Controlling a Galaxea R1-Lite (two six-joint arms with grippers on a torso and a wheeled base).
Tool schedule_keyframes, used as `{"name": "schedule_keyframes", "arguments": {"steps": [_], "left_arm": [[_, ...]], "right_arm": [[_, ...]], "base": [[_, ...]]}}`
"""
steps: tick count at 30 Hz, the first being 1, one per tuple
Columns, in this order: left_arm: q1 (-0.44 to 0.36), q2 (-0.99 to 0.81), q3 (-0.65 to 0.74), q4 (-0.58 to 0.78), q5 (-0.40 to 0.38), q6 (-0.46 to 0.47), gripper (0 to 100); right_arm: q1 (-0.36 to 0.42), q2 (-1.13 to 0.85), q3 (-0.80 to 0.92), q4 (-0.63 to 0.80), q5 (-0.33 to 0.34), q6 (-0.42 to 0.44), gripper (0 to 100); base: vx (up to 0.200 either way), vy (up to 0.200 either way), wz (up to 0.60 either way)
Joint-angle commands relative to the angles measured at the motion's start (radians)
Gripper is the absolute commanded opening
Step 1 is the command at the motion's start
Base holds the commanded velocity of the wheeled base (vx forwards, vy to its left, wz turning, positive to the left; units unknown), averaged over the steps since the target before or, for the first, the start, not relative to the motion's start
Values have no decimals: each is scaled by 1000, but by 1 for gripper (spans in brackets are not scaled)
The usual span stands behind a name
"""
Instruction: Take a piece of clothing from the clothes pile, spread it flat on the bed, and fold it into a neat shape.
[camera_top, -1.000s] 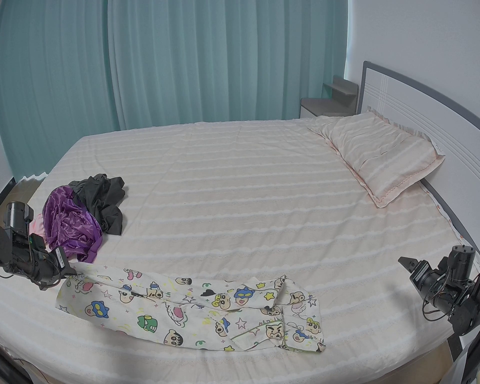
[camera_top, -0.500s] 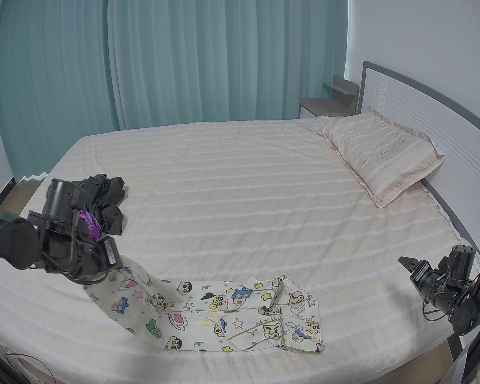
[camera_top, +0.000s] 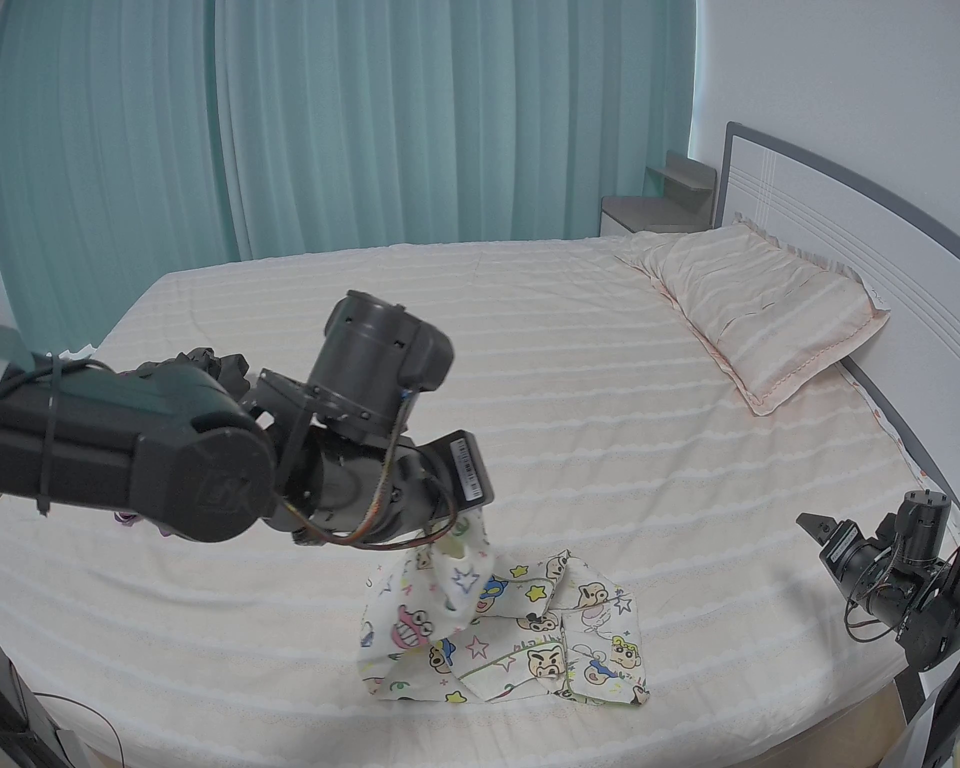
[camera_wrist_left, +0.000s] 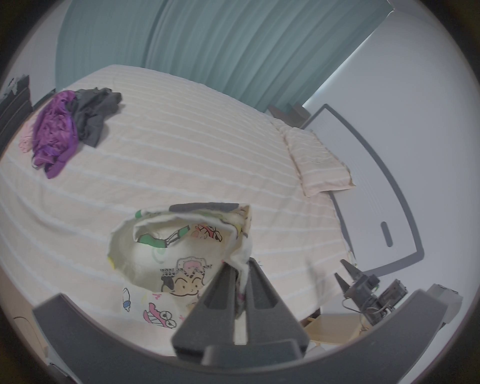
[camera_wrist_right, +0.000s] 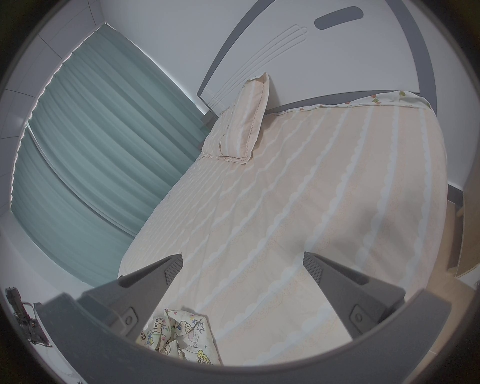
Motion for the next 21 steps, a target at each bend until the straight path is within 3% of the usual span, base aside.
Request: {"name": "schedule_keyframes", "arguments": {"steps": [1,9,13,17,18,21], "left_arm": [[-41,87,-76,3,-26,-12,0],[-41,144,-114,-5,-30,-14,0],[-59,149,-131,1,-91,-15,0],[-68,184,-166,-5,-93,-14,0],[-68,186,-168,-5,-93,-14,100],[-70,209,-201,-4,-90,-40,100]], "right_arm": [[0,1,18,0,0,0,100],[0,2,18,0,0,-1,100],[0,2,18,0,0,0,100],[0,2,18,0,0,-1,100],[0,2,18,0,0,-1,100],[0,2,18,0,0,-1,100]], "base": [[0,0,0],[0,0,0],[0,0,0],[0,0,0],[0,0,0],[0,0,0]]}}
